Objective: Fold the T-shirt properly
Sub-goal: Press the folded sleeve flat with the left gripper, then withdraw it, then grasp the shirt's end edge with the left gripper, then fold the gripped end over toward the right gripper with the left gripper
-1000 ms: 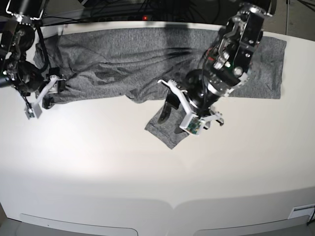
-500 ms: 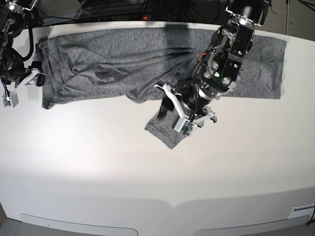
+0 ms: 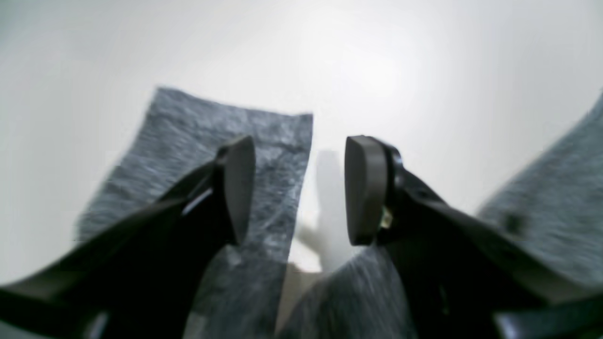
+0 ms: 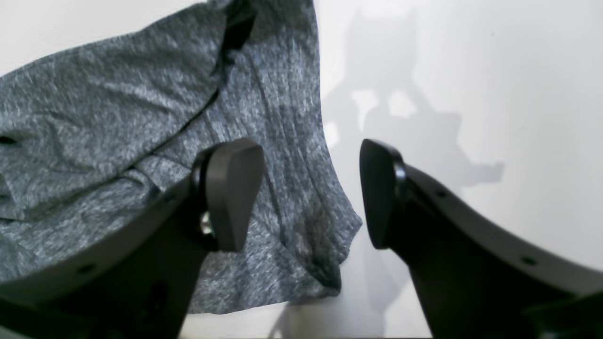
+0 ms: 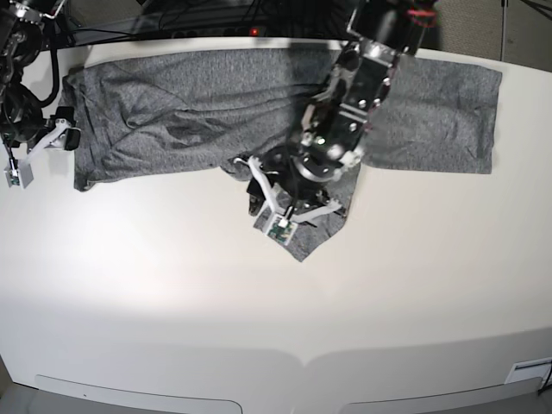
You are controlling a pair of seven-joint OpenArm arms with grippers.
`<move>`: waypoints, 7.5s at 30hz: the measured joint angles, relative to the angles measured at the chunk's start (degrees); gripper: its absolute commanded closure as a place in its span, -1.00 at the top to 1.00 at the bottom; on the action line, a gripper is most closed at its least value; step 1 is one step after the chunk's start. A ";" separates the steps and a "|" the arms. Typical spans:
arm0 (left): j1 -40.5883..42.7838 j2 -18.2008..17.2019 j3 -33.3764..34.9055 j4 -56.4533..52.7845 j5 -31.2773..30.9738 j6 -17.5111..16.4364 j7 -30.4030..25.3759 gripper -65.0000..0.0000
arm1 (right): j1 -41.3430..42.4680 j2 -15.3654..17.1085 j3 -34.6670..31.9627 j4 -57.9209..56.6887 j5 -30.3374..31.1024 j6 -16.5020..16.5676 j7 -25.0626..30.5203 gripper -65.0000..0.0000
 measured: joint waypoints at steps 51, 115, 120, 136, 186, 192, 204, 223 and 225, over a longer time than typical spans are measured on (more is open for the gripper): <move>12.96 -16.46 5.01 45.46 -7.08 11.78 21.24 -1.00 | 0.11 -0.02 0.00 0.00 0.02 0.02 1.46 0.11; 39.74 -28.83 -30.60 34.56 -15.56 17.55 1.44 -0.11 | 0.15 -0.02 0.00 0.00 0.02 0.02 1.44 0.11; 39.74 -28.83 -34.71 34.56 -16.48 14.80 1.38 -0.11 | 0.15 -0.02 0.00 0.00 0.02 0.02 1.42 0.11; 25.73 -35.80 -48.30 16.85 -48.98 -30.42 27.56 -0.11 | 0.17 -0.02 -0.02 0.00 0.04 0.02 -0.63 0.11; 21.64 -45.53 -29.77 1.77 -51.69 -22.88 16.90 -1.00 | 0.15 -0.02 0.00 0.00 3.06 0.04 -0.74 0.11; 22.75 -45.53 -31.85 1.99 -44.59 -16.72 11.72 -1.00 | 0.15 -0.02 0.00 0.00 3.06 0.04 -0.74 0.11; 24.68 -45.33 -42.80 2.82 -45.72 -13.94 21.18 -1.00 | 0.13 -0.02 -0.07 0.02 3.06 0.20 -0.76 0.11; 39.60 -37.59 -38.66 48.76 -47.23 0.66 24.20 -1.00 | 0.11 -0.02 -7.39 0.00 3.06 0.22 -0.83 0.11; 39.26 -35.21 -34.36 49.11 -46.25 0.63 23.21 -1.00 | 0.13 -0.02 -7.67 0.00 3.08 0.20 -0.70 0.11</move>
